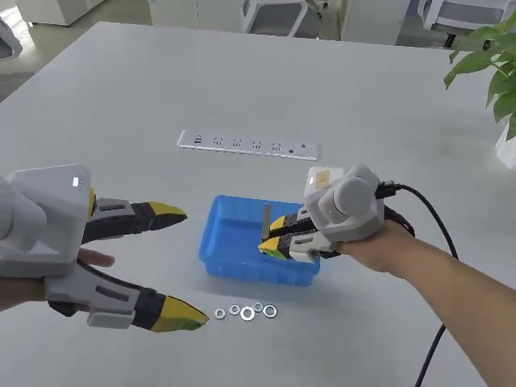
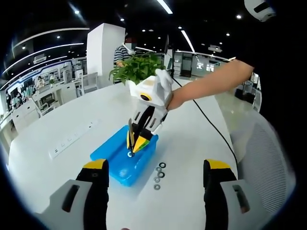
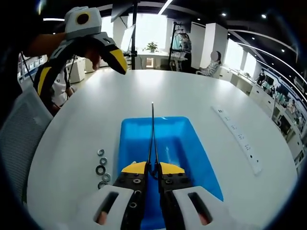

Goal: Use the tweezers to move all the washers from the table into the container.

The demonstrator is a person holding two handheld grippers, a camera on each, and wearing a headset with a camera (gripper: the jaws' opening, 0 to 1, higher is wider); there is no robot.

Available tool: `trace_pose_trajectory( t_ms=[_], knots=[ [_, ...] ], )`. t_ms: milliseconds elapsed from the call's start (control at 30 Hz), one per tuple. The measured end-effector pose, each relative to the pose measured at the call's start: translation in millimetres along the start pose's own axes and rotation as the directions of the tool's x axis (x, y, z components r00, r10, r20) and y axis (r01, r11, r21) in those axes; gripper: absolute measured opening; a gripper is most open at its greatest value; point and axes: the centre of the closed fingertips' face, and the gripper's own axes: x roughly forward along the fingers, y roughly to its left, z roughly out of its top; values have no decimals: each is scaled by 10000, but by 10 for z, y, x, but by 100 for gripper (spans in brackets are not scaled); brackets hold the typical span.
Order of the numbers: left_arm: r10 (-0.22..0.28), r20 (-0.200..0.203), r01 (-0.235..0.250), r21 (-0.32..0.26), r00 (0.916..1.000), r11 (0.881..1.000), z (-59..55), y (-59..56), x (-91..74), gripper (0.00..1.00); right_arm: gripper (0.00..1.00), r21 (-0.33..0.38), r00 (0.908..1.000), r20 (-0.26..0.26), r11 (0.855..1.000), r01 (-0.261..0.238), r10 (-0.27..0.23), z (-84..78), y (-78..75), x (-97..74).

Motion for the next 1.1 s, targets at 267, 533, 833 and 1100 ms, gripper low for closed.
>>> trace_pose_trajectory(
  t_ms=[267, 533, 833, 1100],
  knots=[
    [-194, 22, 193, 276, 9998, 9994, 77, 80, 93, 76, 9, -16, 9996, -220, 9999, -156, 156, -79, 28, 33],
    [-165, 54, 160, 834, 9998, 9964, 157, 204, 257, 60, 9, -14, 9992, -289, 9996, -284, 284, -106, 44, 44],
    [-428, -271, 459, 1298, 9987, 9905, 209, 324, 484, 47, 9, -234, 9989, -344, 9992, -337, 329, -105, 51, 49],
    [-675, -589, 769, 1753, 9960, 9815, 219, 382, 645, 29, 9, -536, 9982, -403, 9974, -474, 453, -101, 62, 54]
  ],
)
